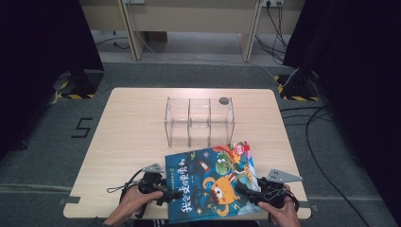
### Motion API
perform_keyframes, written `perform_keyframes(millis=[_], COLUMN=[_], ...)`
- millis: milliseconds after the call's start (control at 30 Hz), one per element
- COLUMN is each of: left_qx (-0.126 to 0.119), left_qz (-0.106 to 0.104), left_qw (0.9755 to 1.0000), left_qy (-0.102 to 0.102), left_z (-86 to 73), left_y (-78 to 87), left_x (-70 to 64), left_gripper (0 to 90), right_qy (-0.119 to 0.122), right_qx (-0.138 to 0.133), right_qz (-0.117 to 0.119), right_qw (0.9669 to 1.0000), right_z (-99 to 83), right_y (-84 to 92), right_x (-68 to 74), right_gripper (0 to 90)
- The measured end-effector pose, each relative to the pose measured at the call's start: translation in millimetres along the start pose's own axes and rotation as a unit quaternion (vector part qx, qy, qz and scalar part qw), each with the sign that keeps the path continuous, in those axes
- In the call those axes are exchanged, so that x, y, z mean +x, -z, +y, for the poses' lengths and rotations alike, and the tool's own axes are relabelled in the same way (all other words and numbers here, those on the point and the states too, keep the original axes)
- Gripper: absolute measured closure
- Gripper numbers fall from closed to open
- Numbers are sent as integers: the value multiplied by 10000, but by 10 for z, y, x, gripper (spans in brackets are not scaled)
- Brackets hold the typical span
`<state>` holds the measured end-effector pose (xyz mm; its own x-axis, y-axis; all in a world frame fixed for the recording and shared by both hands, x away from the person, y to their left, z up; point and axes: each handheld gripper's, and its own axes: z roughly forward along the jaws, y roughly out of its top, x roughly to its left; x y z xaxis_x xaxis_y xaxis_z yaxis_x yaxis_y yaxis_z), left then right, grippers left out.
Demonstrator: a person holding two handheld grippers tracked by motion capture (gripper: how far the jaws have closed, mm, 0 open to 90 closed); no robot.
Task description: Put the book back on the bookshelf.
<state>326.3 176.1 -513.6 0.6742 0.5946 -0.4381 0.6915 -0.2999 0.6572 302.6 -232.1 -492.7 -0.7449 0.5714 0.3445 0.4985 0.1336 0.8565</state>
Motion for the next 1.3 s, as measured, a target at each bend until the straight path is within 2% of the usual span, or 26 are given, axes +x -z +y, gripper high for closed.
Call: perform_keyframes(millis=[133,267,367,400,467,567,733,900,967,1000,1133,1200,1300], left_qx=[-30,-80,-204,-221,-336,-382,-434,-735,-884,-943,-953,-954,-1086], left_qz=[29,57,78,70,-18,-84,-81,-209,-278,-295,-343,-370,-606], left_qw=[10000,9999,9995,9994,9991,9990,9988,9970,9957,9951,9949,9948,9920], left_qy=[-32,-84,-212,-259,-254,-228,-232,-107,-42,-31,-17,0,204], left_z=[-3,0,9,12,15,16,20,43,49,51,50,49,52], left_y=[-2,16,37,39,45,37,35,84,107,117,123,125,147], left_x=[2,-7,-33,-39,-53,-53,-56,-36,-20,-16,-17,-14,15], left_gripper=[235,262,319,331,352,360,361,424,463,476,484,487,524], right_qy=[-396,-568,-752,-680,-679,-623,-707,-866,-684,-678,-530,-544,-429], right_qx=[177,283,592,818,965,957,994,1020,973,993,1010,1076,1150], right_qz=[-14,-27,-111,-202,-256,-231,-218,-221,-255,-277,-262,-284,-274], right_qw=[9991,9980,9953,9941,9927,9932,9923,9908,9926,9924,9931,9923,9921], right_z=[-66,-84,-121,-133,-142,-139,-141,-152,-141,-130,-128,-126,-126], right_y=[-21,-25,-43,-65,-91,-90,-95,-95,-95,-96,-102,-111,-119], right_x=[-75,-91,-126,-126,-129,-136,-148,-159,-154,-137,-138,-126,-117], right_gripper=[451,440,383,353,342,342,341,324,317,314,291,277,248])
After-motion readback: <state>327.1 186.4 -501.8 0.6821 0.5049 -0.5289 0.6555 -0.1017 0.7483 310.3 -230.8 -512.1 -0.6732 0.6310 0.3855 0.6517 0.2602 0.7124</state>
